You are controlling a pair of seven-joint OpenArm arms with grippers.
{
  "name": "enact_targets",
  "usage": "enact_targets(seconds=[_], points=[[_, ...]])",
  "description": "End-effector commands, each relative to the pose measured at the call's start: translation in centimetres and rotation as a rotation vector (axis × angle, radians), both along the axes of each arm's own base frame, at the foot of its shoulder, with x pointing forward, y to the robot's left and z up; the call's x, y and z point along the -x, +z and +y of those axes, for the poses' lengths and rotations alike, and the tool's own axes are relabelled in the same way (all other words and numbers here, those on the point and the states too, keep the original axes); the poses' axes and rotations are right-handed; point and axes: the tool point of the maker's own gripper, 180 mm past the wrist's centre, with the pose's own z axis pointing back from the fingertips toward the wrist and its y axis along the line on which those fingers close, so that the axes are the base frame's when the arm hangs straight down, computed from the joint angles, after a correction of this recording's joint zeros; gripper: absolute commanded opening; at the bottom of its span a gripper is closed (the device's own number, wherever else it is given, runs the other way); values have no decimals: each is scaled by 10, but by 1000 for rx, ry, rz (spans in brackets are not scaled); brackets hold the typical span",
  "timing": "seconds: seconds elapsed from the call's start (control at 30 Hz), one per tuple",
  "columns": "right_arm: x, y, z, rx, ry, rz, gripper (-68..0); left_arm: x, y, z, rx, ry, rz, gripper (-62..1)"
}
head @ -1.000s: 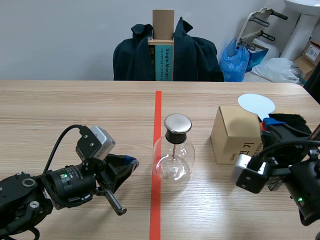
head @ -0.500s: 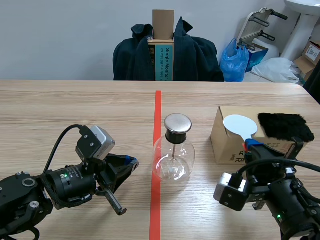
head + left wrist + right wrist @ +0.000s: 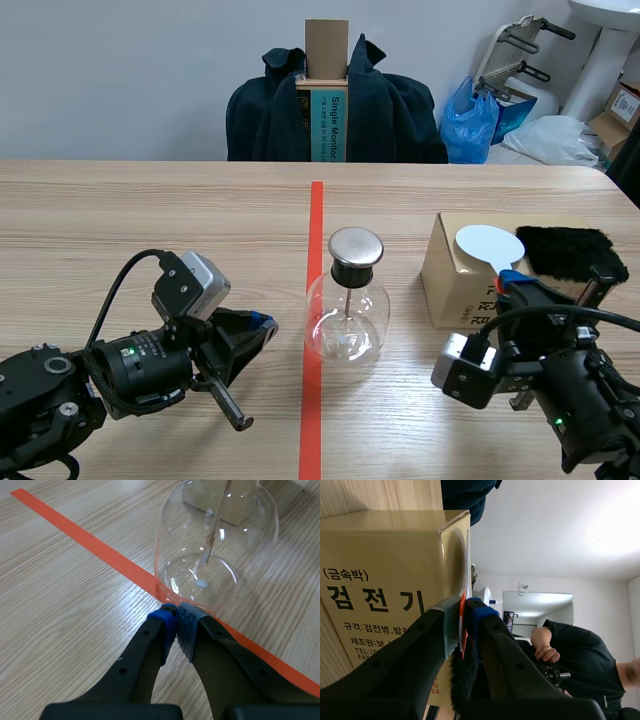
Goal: Do the electroscope experiment.
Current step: 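Put the plate down on the right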
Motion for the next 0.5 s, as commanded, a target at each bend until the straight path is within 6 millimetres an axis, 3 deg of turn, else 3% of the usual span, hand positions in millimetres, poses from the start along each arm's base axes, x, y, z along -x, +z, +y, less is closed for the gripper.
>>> enact_targets(seconds=[0.0, 0.1, 0.17, 0.47], points=[[-9, 14, -8, 17, -6, -49, -666, -7, 11, -2, 24, 4, -30, -581], [-9, 14, -8, 17, -6, -49, -658, -6, 10, -2, 20, 4, -27, -581], [-9, 14, -8, 17, -6, -49, -603, -6, 10, -2, 20, 4, -27, -581], [-6, 12, -12, -12, -30, -35, -78, -6, 10, -2, 21, 4, -27, -581]])
